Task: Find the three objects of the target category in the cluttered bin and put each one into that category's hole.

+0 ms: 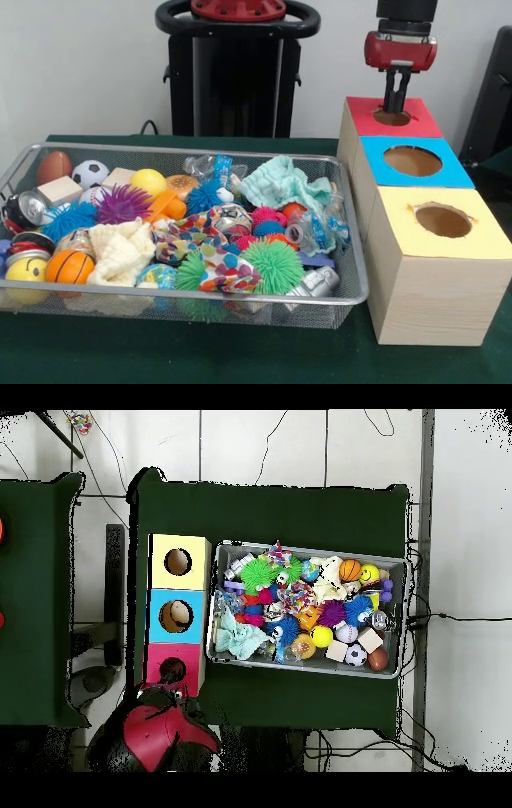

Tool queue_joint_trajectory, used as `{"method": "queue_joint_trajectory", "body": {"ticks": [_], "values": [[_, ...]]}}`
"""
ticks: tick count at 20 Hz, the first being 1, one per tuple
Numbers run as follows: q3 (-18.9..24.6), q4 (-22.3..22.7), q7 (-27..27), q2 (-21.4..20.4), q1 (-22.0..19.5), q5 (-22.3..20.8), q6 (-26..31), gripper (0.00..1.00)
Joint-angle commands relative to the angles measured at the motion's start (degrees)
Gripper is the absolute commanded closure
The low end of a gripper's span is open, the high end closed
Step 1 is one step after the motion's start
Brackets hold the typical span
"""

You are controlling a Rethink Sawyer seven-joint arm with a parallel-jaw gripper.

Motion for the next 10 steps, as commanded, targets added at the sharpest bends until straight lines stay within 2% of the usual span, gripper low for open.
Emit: {"method": "queue_joint_trajectory", "body": {"ticks": [1, 10], "values": [[5.36, 3.14, 6.91, -3.0, -5.1, 6.6, 11.67, 1.0], [3.74, 0.29, 4.64, -5.98, -4.13, 8.05, 19.86, 1.0]]}}
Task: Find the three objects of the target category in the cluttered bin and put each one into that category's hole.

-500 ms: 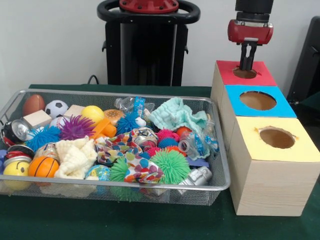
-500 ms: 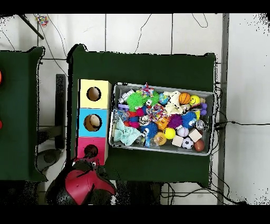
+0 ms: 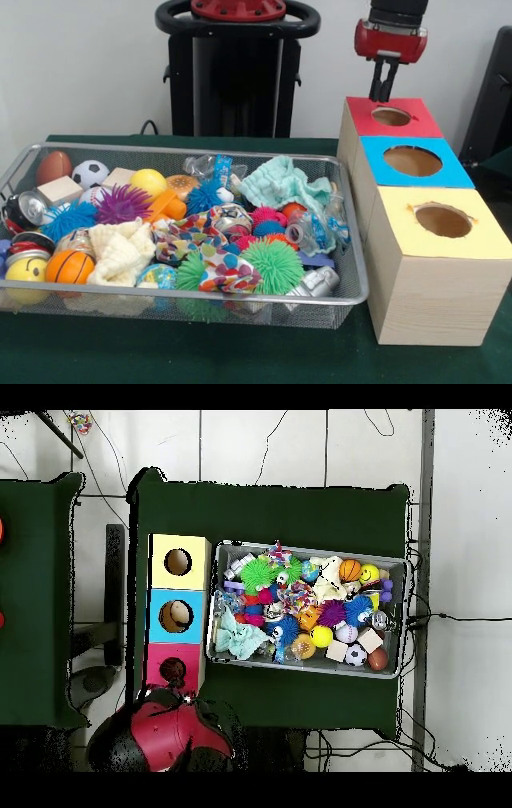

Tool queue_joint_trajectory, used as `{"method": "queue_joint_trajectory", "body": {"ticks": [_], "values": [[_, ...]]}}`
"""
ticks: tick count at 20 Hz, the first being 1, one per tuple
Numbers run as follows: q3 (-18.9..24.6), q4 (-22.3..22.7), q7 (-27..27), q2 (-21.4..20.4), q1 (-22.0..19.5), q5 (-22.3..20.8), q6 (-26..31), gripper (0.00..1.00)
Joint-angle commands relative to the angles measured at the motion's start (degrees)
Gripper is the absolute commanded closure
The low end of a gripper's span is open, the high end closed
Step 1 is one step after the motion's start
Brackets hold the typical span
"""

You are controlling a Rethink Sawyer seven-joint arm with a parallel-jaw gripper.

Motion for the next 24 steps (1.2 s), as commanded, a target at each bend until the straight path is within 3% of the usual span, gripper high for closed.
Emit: {"method": "queue_joint_trajectory", "body": {"ticks": [1, 7, 13, 24], "values": [[3.17, -0.78, 4.58, -3.46, -1.13, 3.73, 10.97, 1.0], [3.62, -0.78, 4.97, -6.09, -0.75, 4.66, 12.38, 1.0], [13.45, 4.07, 1.23, -8.33, -8.73, 10.07, 9.3, 1.0], [20.32, 6.33, -2.63, -6.77, -18.7, 7.31, 6.75, 1.0]]}}
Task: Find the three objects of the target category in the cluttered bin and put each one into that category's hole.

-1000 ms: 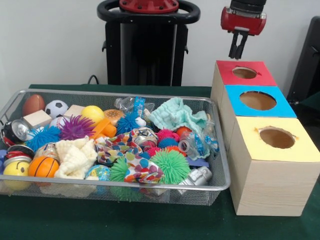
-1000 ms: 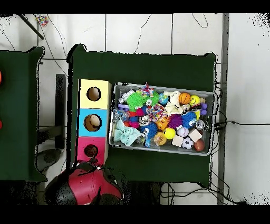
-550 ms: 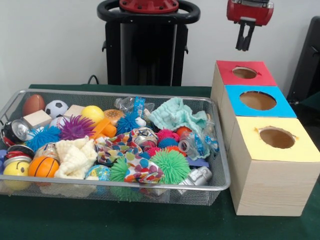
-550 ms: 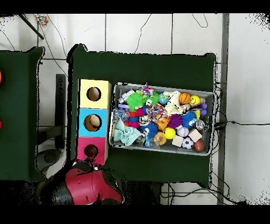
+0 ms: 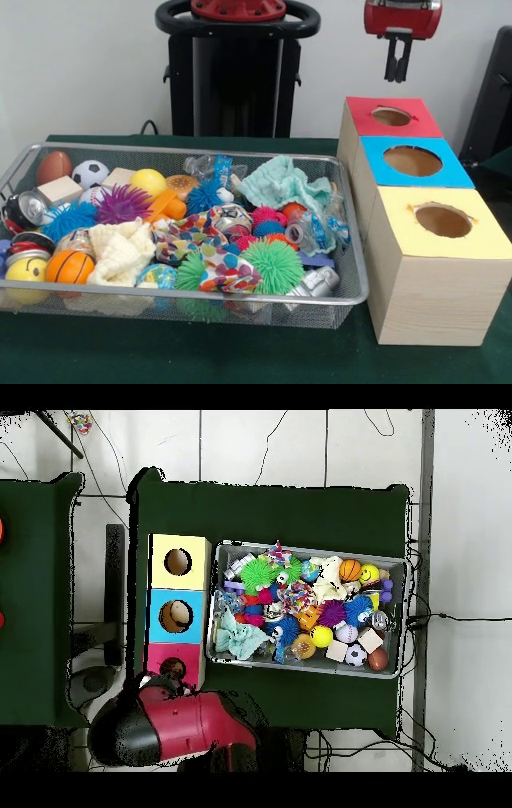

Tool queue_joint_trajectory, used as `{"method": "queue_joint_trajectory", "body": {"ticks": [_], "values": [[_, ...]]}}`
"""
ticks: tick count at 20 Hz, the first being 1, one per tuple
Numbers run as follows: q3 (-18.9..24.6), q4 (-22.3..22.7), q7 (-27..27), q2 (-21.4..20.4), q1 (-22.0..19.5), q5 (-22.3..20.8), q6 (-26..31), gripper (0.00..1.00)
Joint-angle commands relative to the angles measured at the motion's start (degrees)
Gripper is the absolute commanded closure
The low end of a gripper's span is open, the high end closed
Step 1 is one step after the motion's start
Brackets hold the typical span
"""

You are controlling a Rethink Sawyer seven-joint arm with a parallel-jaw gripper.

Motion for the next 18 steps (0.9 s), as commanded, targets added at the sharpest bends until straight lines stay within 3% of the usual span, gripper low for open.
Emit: {"method": "queue_joint_trajectory", "body": {"ticks": [1, 9, 13, 18], "values": [[9.13, 3.34, -2.67, 1.28, -6.25, -0.32, -0.34, 1.0], [9.09, 1.9, -1.75, 3.65, -7.3, -3.45, -0.83, 1.0], [6.55, 1.74, -0.37, 1.34, -5.32, -4.53, 0.94, 1.0], [5.53, 0.51, 1.46, 4.14, -4.58, -6.45, -2.87, 1.0]]}}
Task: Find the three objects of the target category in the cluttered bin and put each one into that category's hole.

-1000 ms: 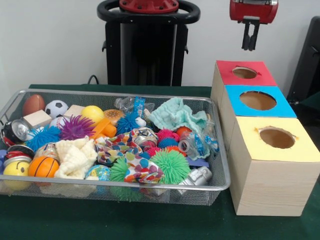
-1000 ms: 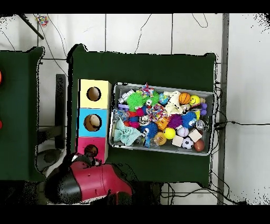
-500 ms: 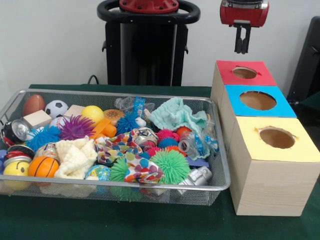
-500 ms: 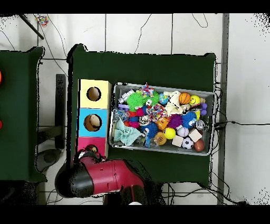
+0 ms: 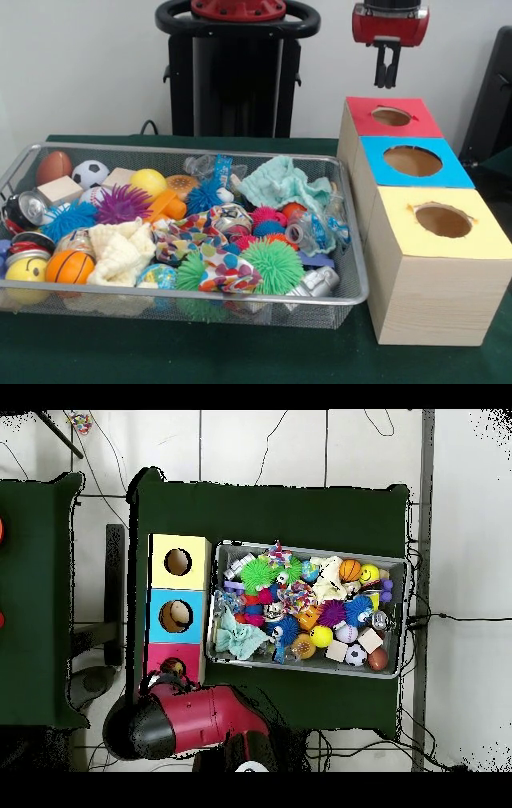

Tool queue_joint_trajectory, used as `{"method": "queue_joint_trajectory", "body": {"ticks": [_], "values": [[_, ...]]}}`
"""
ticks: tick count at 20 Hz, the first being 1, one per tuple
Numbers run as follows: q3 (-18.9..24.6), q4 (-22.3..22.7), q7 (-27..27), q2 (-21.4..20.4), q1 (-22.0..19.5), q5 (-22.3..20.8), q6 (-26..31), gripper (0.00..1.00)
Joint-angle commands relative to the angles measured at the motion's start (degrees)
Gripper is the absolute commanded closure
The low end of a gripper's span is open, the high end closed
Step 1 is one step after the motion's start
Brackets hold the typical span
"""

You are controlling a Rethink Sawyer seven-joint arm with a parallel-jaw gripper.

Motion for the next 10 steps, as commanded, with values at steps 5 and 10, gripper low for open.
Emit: {"method": "queue_joint_trajectory", "body": {"ticks": [5, 10], "values": [[0.36, -0.41, 3.01, 3.02, 0.68, -4.18, -3.4, 1.0], [0.68, 0.82, 2.69, 1.11, -0.24, -3.72, -1.62, 1.0]]}}
